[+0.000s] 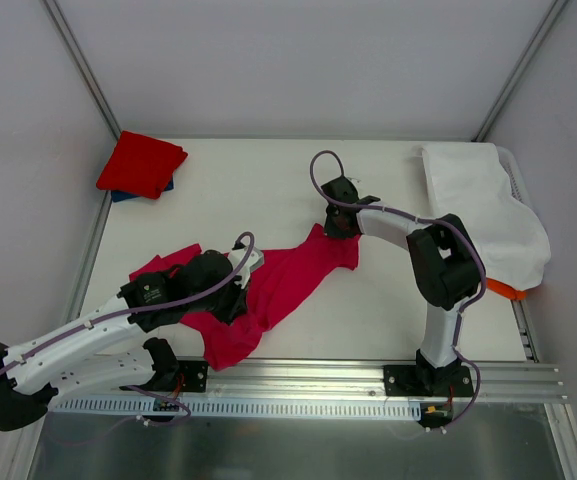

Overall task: Fold and stack the t-shirts
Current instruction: Flatten the tshirt out

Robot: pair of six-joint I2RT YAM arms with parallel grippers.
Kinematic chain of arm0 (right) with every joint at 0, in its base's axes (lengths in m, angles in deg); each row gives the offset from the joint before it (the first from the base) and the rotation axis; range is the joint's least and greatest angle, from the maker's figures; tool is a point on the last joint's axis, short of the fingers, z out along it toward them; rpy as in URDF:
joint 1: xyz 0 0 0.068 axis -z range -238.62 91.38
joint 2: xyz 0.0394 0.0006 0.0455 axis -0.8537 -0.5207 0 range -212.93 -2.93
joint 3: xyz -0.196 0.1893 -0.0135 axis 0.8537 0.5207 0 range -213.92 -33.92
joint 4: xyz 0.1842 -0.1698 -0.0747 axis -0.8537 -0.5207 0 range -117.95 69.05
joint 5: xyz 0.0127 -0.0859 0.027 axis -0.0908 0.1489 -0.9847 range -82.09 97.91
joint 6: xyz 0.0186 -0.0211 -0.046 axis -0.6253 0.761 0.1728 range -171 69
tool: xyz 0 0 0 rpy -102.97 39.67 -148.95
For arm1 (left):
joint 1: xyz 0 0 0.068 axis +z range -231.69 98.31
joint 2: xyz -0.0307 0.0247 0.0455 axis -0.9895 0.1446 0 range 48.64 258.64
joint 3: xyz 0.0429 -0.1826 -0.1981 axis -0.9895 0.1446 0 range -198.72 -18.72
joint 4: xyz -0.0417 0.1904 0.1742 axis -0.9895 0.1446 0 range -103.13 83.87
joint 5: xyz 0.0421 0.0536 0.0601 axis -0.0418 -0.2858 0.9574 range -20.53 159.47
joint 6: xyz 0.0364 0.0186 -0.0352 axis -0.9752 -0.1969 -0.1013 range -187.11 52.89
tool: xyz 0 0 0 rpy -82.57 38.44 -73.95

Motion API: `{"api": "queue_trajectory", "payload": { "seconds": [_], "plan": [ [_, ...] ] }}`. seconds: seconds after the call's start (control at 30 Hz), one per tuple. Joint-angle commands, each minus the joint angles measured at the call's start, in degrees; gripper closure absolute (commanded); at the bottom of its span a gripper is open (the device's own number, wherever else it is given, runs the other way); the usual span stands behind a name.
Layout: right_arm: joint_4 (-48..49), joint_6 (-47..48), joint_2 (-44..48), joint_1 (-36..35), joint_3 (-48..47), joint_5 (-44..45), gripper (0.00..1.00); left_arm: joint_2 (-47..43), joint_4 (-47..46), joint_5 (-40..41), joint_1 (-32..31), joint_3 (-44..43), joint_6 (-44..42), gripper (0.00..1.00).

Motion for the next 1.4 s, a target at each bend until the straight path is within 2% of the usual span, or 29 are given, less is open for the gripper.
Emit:
{"api": "queue_trajectory", "payload": {
  "seconds": [0.0,0.27,0.4,0.73,0.93,1.03,1.1,1.13,1.17,1.2,1.27,1.37],
  "plan": [
    [-1.30,-0.68,-0.86,-0.29,-1.43,1.04,0.97,0.26,-0.92,0.76,0.55,0.32,-0.37,1.00],
    [-3.76,-0.94,0.63,-0.46,-2.13,2.89,0.99,0.61,-1.01,0.85,0.72,0.40,-0.28,1.00],
    [-6.48,-0.51,3.00,-1.17,-3.09,6.74,1.00,0.70,-1.01,0.76,0.90,0.49,-0.28,1.00],
    [-11.49,2.75,17.05,-2.48,-3.63,13.44,0.99,1.31,-1.19,0.67,1.34,0.67,-0.28,1.00],
    [-12.46,3.80,22.78,-2.92,-2.40,14.75,0.99,1.40,-1.19,0.67,1.51,0.76,-0.28,1.00],
    [-12.55,4.50,24.19,-3.01,-1.70,15.20,0.96,1.58,-1.27,0.67,1.51,0.67,-0.28,1.00],
    [-12.72,4.77,24.19,-3.01,-1.08,14.76,0.87,1.58,-1.27,0.67,1.51,0.76,-0.28,1.00],
    [-12.55,5.03,24.02,-3.01,-0.55,14.32,0.74,1.58,-1.27,0.67,1.51,0.67,-0.19,1.00],
    [-12.55,5.56,23.84,-3.10,0.93,13.27,0.36,1.49,-1.27,0.76,1.51,0.75,-0.19,1.00],
    [-12.29,5.47,23.32,-3.10,1.82,13.00,0.24,1.40,-1.27,0.76,1.51,0.84,-0.28,1.00],
    [-12.11,4.34,22.70,-3.19,4.88,12.56,0.09,1.23,-1.27,0.76,1.51,0.76,-0.19,1.00],
    [-11.59,2.76,21.99,-3.89,7.09,12.12,0.05,1.32,-1.27,0.67,1.51,0.84,-0.19,1.00]
  ]
}}
